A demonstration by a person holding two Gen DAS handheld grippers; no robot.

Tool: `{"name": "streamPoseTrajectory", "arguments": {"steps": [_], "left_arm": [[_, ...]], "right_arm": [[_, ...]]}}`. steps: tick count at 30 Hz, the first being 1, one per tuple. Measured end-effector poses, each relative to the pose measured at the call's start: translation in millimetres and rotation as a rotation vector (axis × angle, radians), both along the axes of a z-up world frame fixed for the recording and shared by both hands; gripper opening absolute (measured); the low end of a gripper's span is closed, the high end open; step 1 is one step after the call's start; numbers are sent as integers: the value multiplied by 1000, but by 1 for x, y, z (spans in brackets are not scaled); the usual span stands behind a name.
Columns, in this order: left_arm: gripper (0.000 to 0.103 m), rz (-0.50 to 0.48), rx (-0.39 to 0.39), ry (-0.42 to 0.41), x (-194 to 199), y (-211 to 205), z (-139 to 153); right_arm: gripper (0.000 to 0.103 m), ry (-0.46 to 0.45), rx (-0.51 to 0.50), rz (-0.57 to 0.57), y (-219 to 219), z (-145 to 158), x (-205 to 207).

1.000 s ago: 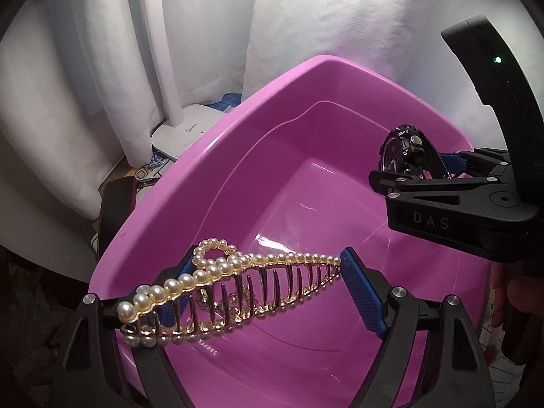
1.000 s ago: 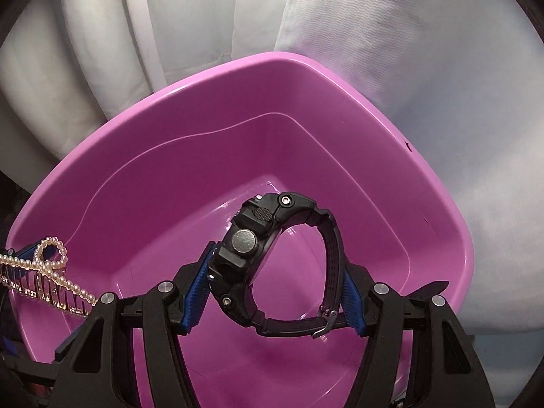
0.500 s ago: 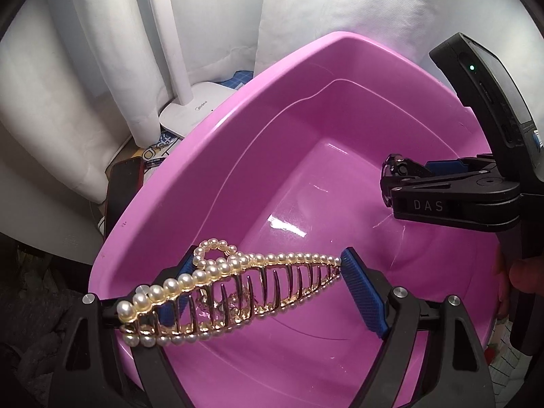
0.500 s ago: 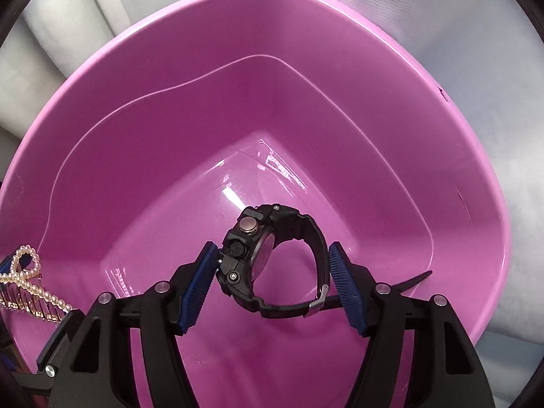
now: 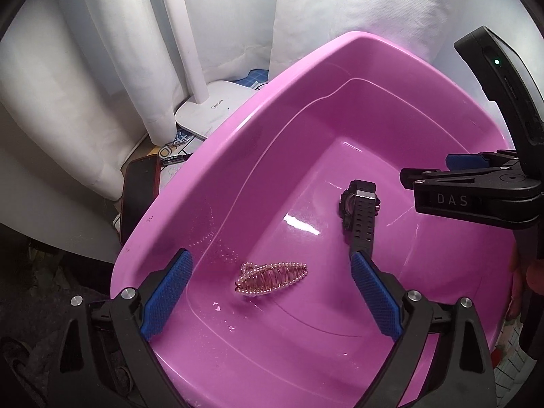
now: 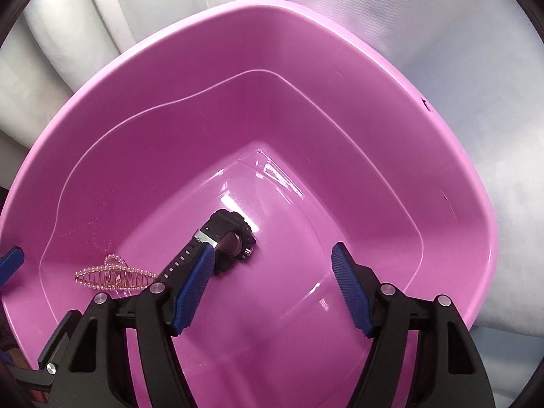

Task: Organize jewelry
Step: 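Open left tool dropping the claw clip while right tool releases the watch into tub, then move both tools back from the tub toward the table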

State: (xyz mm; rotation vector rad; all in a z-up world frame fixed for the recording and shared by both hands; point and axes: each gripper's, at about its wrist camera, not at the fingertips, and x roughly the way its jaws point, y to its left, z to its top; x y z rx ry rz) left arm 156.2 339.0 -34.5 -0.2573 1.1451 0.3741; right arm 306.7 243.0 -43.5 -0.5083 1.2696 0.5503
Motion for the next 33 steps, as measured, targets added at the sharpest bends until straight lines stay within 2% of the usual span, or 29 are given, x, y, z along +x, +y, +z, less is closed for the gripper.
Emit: {"name": "streamPoseTrajectory", "arguments": {"steps": [8, 16, 23, 28, 33], "left_arm": [[92, 11, 28, -54, -13, -3, 18], [94, 9, 89, -143, -37, -15, 41], [95, 26, 101, -194, -61, -29, 58], [96, 20, 90, -219, -77, -45, 65], [96, -13, 102, -252, -96, -72, 73]], "right_arm": [[68, -30, 79, 4, -8, 26, -13], [68, -79, 166, -5, -29, 49, -35], [68, -154, 253, -25, -64, 81, -70], [68, -176, 304, -61, -102, 87, -95], [68, -271, 334, -130, -153, 89, -134]]}}
